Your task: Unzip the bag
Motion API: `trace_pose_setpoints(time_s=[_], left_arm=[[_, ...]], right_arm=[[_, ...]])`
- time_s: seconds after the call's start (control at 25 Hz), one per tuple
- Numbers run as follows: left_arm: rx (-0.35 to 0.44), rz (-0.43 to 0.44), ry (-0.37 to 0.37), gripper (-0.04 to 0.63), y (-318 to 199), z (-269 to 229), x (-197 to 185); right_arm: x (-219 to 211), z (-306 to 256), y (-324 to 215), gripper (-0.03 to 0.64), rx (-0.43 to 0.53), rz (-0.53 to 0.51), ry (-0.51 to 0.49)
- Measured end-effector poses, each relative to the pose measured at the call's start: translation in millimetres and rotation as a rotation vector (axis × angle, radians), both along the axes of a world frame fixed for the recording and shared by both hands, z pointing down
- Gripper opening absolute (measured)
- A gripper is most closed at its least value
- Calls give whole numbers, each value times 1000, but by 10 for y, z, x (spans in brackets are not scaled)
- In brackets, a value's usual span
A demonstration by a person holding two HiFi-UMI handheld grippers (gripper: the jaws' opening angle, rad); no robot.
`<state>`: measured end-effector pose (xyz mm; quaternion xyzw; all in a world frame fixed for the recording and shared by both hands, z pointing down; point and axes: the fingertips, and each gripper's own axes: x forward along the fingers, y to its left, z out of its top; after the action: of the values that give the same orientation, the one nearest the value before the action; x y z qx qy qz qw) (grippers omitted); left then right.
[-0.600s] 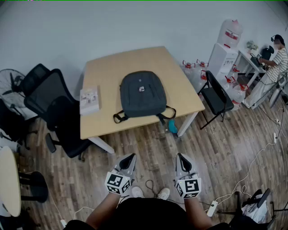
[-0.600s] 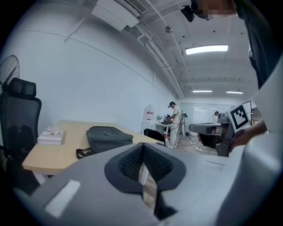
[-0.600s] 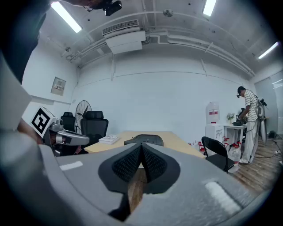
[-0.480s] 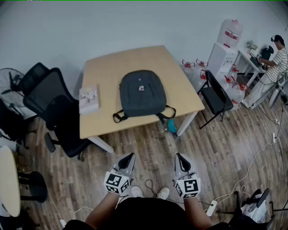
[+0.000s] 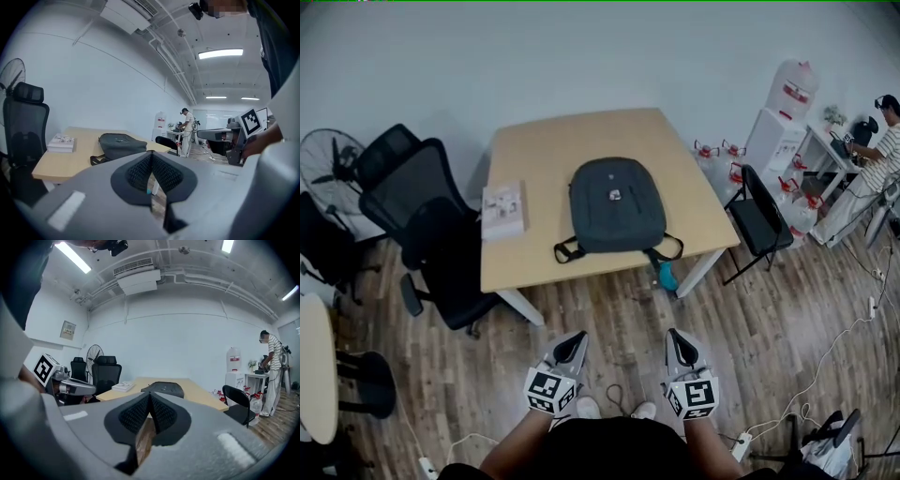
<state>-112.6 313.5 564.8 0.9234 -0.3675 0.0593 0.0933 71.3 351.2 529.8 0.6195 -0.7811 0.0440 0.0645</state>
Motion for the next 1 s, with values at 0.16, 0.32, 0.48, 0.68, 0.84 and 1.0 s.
trace_pose_setpoints(time_s=[0.16,0.32,0.48,0.68,0.84,1.0], left_arm=[[14,10,-2,17,-52,6,-212],[25,26,-23,17,-98,3,-406],[9,-2,-7,17,-180,34,-524],[-15,-11,-11,17,-276,137,-481],[-14,-24,-21,17,-449,110,-398],[-1,-43,-27,17,-724,47,-290]], right_arm=[[-195,58,-58,3,5,5,4],[-354,105,-64,3,-5,12,17],[-410,130,-129,3,-22,-5,19],[-362,166,-304,3,-22,-13,32],[-282,33,-531,3,35,-11,47],[-204,-11,-822,3,33,-56,51]])
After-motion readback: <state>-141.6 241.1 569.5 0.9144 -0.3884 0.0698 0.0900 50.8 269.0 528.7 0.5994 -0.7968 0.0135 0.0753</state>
